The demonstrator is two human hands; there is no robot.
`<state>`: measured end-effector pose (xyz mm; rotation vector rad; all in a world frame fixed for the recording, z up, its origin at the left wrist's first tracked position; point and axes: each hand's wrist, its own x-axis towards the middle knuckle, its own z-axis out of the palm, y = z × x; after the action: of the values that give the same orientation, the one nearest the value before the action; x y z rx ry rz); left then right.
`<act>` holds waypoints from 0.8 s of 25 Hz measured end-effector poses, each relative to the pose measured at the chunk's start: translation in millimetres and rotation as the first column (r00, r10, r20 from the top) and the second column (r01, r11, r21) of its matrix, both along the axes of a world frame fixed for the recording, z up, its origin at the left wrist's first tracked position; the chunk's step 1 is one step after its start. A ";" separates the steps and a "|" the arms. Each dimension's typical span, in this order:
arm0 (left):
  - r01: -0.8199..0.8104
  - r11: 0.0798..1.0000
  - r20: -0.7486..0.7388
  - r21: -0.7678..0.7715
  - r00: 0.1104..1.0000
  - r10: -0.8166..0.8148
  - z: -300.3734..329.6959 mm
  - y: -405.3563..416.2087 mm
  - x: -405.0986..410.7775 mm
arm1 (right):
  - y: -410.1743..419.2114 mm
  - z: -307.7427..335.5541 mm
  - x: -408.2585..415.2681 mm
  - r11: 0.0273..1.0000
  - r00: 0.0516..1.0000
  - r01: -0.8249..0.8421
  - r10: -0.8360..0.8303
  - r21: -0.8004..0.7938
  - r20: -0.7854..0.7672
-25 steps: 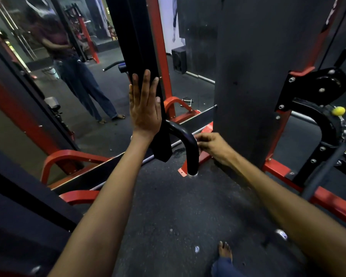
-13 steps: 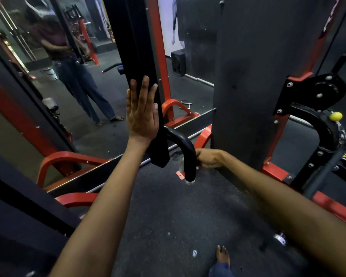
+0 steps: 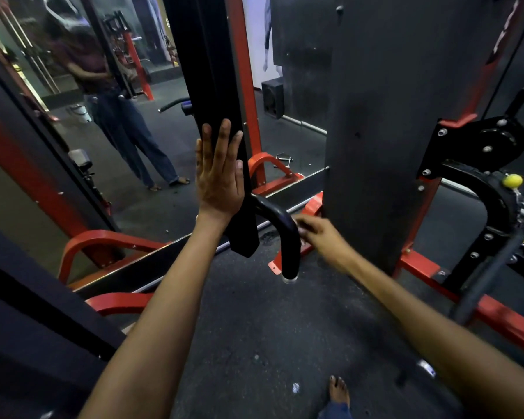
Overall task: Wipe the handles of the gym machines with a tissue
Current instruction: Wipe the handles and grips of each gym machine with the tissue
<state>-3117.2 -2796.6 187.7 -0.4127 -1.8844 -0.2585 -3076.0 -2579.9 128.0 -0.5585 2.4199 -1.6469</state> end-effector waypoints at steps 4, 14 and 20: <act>0.005 1.000 -0.004 -0.003 1.000 -0.005 1.8 -1.6 2.2 | -9.9 20.3 -17.9 1.000 0.991 0.012 -0.009 0.024 -0.131; -0.012 0.999 0.016 -0.031 1.000 0.013 2.1 -5.7 5.0 | 1.6 6.2 32.8 0.941 0.650 0.127 0.160 0.314 -0.743; -0.029 0.998 0.001 -0.056 1.000 0.029 0.6 -7.4 5.0 | -53.6 41.3 -6.7 0.898 0.524 0.110 0.312 0.426 -0.792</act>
<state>-3112.1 -2803.9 188.3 -0.4225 -1.9011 -0.1867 -3082.6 -2633.5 169.4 -1.7148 3.1341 -0.7309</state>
